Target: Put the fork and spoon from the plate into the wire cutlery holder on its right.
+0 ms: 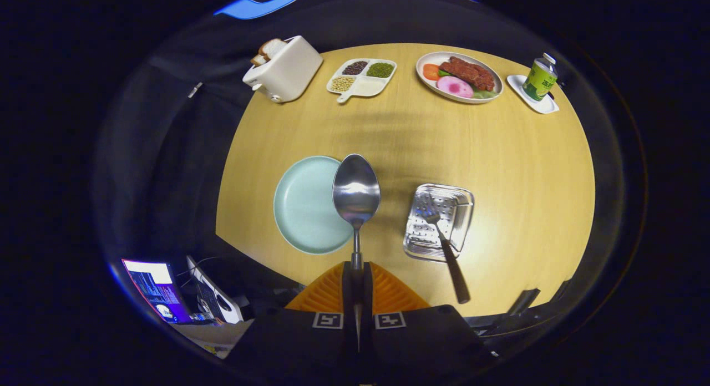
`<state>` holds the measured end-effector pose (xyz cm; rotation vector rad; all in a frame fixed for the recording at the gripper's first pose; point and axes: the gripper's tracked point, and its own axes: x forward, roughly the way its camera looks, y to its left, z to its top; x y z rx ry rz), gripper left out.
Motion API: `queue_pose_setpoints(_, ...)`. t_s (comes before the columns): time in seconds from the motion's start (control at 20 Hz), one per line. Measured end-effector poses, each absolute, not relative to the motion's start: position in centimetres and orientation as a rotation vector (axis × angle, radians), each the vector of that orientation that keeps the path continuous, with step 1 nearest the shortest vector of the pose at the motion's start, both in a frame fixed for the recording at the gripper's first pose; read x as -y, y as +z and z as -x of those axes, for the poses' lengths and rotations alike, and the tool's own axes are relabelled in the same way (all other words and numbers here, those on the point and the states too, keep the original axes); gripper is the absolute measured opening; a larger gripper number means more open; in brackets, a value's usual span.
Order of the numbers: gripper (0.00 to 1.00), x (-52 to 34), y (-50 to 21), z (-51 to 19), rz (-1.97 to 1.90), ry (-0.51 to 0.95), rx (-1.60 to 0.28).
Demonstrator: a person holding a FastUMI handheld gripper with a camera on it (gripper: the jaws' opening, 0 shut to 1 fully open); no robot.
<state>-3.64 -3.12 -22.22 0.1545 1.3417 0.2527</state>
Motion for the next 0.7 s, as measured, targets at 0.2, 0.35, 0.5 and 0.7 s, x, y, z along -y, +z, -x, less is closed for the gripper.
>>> queue_pose_setpoints(0.2, 0.06, 7.4, -22.9, 4.9, -0.107, 0.229, -1.484)
queue_pose_setpoints(0.35, 0.06, 8.8, -23.9, 5.4, -0.107, 0.209, -1.618)
queue_pose_setpoints(0.5, 0.06, 9.6, -24.7, 4.9, -0.053, 0.217, -1.678)
queue_pose_setpoints(0.7, 0.06, 9.4, -25.7, 4.8, -0.024, 0.238, -1.726)
